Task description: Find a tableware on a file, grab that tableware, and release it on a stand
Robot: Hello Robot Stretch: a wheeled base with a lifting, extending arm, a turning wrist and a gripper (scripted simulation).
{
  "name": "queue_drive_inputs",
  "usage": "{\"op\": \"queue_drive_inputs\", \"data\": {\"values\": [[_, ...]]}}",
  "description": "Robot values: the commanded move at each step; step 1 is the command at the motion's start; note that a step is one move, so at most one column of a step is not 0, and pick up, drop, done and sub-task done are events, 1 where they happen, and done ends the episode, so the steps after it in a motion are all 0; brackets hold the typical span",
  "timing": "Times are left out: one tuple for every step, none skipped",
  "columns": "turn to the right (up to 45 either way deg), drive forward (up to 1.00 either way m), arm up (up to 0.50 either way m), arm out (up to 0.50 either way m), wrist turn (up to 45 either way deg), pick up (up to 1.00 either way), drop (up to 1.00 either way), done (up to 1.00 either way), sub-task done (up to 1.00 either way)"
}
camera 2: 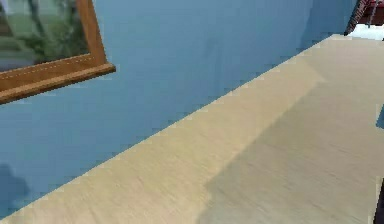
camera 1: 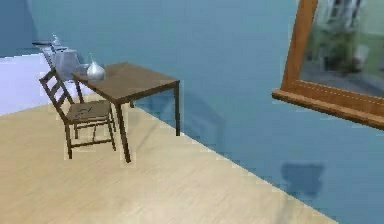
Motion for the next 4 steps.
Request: {"op": "queue_drive_inputs", "data": {"values": [[45.0,0.0,0.0,0.0,0.0,0.0,0.0,0.0,0.0],[39.0,0.0,0.0,0.0,0.0,0.0,0.0,0.0,0.0],[0.0,0.3,0.0,0.0,0.0,0.0,0.0,0.0,0.0],[45.0,0.0,0.0,0.0,0.0,0.0,0.0,0.0,0.0]]}}
